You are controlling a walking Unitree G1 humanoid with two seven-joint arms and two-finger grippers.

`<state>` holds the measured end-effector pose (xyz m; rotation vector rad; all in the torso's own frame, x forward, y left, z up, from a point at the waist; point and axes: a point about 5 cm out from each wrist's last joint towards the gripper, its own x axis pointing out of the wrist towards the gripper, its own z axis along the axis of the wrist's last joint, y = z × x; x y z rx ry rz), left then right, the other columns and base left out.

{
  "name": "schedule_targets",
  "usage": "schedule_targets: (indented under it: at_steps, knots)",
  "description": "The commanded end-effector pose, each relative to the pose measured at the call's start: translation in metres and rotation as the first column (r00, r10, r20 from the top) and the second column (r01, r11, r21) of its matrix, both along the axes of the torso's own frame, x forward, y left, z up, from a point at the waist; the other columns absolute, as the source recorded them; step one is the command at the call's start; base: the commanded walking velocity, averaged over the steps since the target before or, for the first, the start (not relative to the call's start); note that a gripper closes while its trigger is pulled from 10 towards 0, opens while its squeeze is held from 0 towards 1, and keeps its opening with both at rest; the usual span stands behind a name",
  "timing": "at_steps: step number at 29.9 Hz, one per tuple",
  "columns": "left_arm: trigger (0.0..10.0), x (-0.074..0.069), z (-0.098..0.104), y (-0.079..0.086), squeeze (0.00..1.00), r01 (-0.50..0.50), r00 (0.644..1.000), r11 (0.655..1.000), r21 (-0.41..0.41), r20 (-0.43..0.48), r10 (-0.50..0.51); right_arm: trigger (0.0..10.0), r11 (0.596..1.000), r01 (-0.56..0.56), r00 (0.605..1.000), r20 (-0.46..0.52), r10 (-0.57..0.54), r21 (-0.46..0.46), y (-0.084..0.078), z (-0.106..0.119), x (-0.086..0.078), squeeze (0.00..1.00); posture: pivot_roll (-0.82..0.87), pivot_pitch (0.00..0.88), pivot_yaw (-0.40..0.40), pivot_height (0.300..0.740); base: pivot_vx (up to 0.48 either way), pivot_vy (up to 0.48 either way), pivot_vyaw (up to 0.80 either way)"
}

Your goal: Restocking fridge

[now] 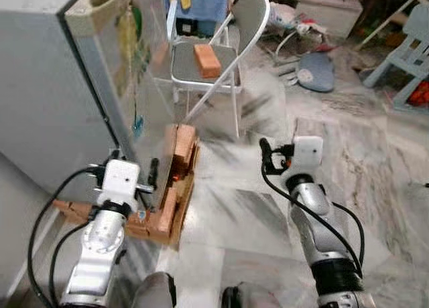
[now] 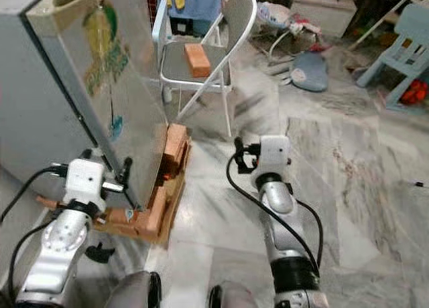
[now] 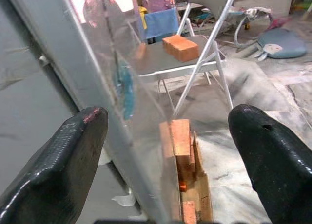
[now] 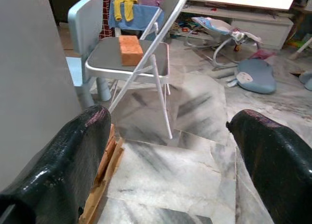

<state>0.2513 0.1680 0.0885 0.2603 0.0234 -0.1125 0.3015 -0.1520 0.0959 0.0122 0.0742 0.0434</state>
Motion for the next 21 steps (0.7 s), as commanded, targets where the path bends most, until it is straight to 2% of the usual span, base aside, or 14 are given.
schedule_targets:
  at_steps: [1,4,6,7,10,13,14,15,16,18,21]
  knots:
    - [10.0,0.0,0.002,0.0,0.0,0.01,1.0,1.0,0.006,0.01,-0.01,10.0,1.0,0.001,1.0,0.016,-0.001,-0.005,0.002,0.005,0.0,0.0,0.13,0.136,-0.055,0.74,0.0,0.0,0.0]
    - [10.0,0.0,0.001,0.0,0.0,0.0,1.0,1.0,-0.01,0.001,0.0,10.0,1.0,0.001,1.0,0.014,-0.001,-0.004,0.002,0.004,-0.001,0.0,0.13,0.136,-0.055,0.74,0.0,0.0,0.0]
    - [10.0,0.001,-0.002,0.001,0.0,-0.032,0.999,0.998,-0.052,-0.021,0.031,10.0,1.0,0.002,1.0,0.008,-0.002,-0.007,0.001,0.003,-0.003,0.0,0.13,0.136,-0.055,0.74,0.0,0.0,0.0]
    - [10.0,0.002,-0.004,0.003,0.0,-0.073,0.997,0.992,-0.104,-0.045,0.068,10.0,1.0,0.003,1.0,0.002,-0.003,-0.003,0.0,0.002,-0.004,0.0,0.13,0.136,-0.055,0.74,0.0,0.0,0.0]
    - [10.0,0.008,-0.006,0.004,0.0,-0.104,0.993,0.984,-0.147,-0.062,0.096,10.0,1.0,0.004,1.0,-0.007,-0.004,-0.003,-0.003,0.002,-0.009,0.0,0.11,0.147,-0.055,0.74,0.0,0.0,0.0]
    - [10.0,0.019,-0.007,0.004,0.0,-0.111,0.993,0.981,-0.158,-0.066,0.102,10.0,1.0,0.003,1.0,-0.015,-0.003,0.0,-0.004,0.002,-0.013,0.0,0.1,0.159,-0.061,0.74,0.0,0.0,0.0]
    - [10.0,0.029,-0.009,0.005,0.0,-0.11,0.992,0.981,-0.158,-0.073,0.1,10.0,1.0,-0.004,1.0,-0.024,0.004,-0.001,-0.002,0.001,-0.018,0.0,0.08,0.168,-0.054,0.74,0.0,0.0,0.0]
    - [10.0,0.029,-0.009,0.005,0.0,-0.11,0.992,0.981,-0.158,-0.073,0.1,10.0,1.0,-0.004,1.0,-0.024,0.004,-0.001,-0.002,0.001,-0.018,0.0,0.08,0.168,-0.054,0.74,0.0,0.0,0.0]
    - [10.0,0.04,-0.008,0.007,0.0,-0.114,0.992,0.979,-0.166,-0.075,0.103,10.0,1.0,-0.009,1.0,-0.026,0.009,-0.002,0.0,0.001,-0.022,0.0,0.07,0.173,-0.05,0.74,0.0,0.0,0.0]
    - [10.0,0.05,-0.005,0.009,0.0,-0.119,0.992,0.98,-0.158,-0.069,0.109,10.0,1.0,-0.003,1.0,-0.03,0.003,0.0,-0.001,0.001,-0.026,0.0,0.05,0.183,-0.04,0.74,0.0,0.0,0.0]
    - [10.0,0.059,0.003,0.013,0.0,-0.112,0.993,0.984,-0.136,-0.042,0.107,10.0,1.0,0.013,0.999,-0.032,-0.013,0.0,-0.004,0.002,-0.031,0.0,0.03,0.197,-0.032,0.74,0.0,0.0,0.0]
